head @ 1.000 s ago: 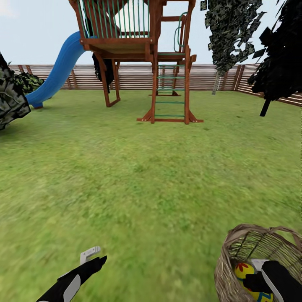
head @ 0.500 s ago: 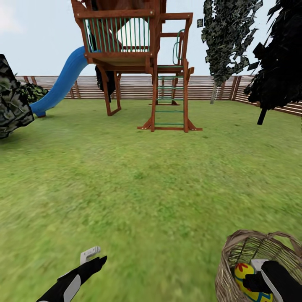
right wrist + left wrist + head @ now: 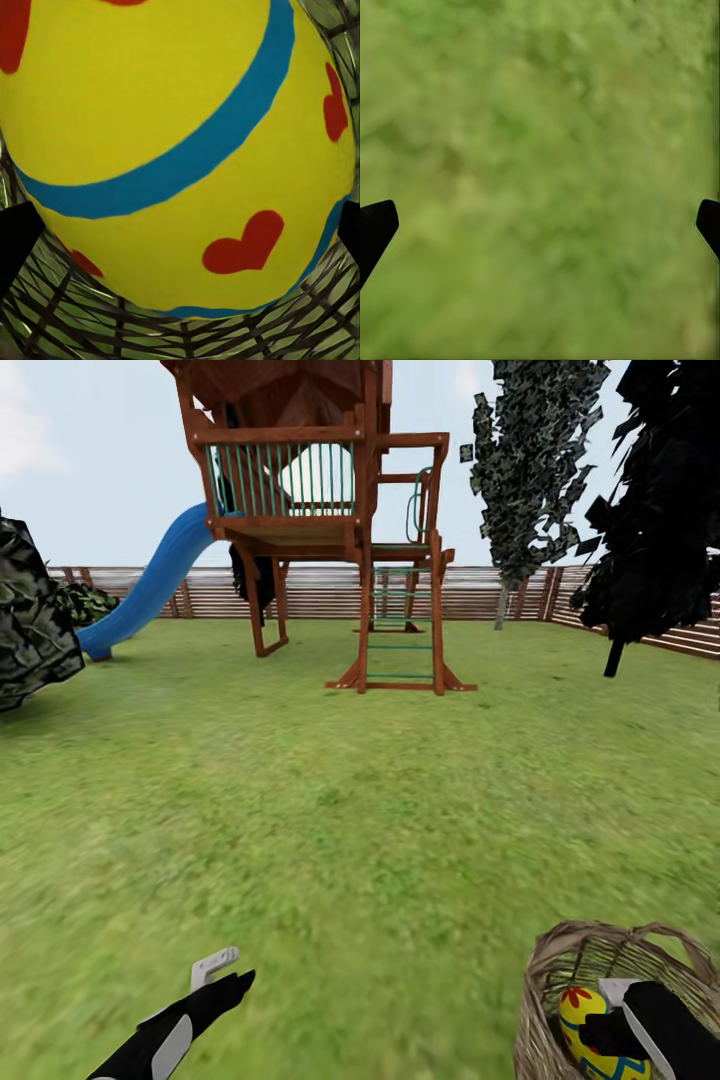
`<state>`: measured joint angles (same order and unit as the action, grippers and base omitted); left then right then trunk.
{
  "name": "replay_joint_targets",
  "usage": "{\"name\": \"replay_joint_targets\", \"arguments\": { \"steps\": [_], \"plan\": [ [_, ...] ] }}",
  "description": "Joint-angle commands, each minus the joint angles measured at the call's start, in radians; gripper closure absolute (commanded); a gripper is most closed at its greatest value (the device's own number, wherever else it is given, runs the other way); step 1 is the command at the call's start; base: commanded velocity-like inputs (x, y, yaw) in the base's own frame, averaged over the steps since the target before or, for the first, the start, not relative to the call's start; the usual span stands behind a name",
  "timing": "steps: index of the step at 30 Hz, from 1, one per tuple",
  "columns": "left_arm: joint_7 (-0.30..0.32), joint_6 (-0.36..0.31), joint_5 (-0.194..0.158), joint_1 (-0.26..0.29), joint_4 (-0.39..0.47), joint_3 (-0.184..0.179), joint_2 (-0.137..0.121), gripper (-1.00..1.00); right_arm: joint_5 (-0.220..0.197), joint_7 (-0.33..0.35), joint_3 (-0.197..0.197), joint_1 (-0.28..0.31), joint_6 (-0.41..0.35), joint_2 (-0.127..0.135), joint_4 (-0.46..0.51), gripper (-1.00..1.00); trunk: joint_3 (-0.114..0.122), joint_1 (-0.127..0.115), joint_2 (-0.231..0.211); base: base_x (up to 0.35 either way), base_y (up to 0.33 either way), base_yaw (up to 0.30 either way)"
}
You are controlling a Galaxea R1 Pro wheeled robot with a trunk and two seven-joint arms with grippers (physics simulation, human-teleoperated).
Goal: Take the three Easter eggs out of the wicker basket on the lawn in the garden, then place them on the lawn next to a single tree (choose any tree) so that all three eggs are next to the same tree and none are left in the basket.
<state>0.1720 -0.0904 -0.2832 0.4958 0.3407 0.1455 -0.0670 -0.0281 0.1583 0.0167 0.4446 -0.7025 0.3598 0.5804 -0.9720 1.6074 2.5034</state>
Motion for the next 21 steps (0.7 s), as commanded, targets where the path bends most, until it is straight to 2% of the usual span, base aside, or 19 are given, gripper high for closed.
{"name": "replay_joint_targets", "arguments": {
  "steps": [1, 16, 21],
  "plan": [
    [0.006, -0.009, -0.008, 0.0, 0.001, 0.006, 0.001, -1.0, -0.003, 0.001, 0.002, 0.0, -0.005, 0.001, 0.001, 1.0, 0.003, -0.001, 0.0, 0.0, 0.0, -0.002],
    [0.006, -0.009, -0.008, 0.0, -0.012, 0.005, 0.001, -1.0, -0.003, 0.001, 0.002, 0.0, -0.005, 0.001, 0.002, 1.0, 0.061, -0.007, -0.003, 0.0, 0.0, 0.0],
    [0.007, -0.011, -0.009, 0.0, -0.012, 0.006, 0.0, -1.0, -0.003, 0.001, 0.001, 0.0, -0.005, 0.001, 0.002, 1.0, 0.077, -0.027, -0.038, -0.123, 0.0, 0.0]
  ]
}}
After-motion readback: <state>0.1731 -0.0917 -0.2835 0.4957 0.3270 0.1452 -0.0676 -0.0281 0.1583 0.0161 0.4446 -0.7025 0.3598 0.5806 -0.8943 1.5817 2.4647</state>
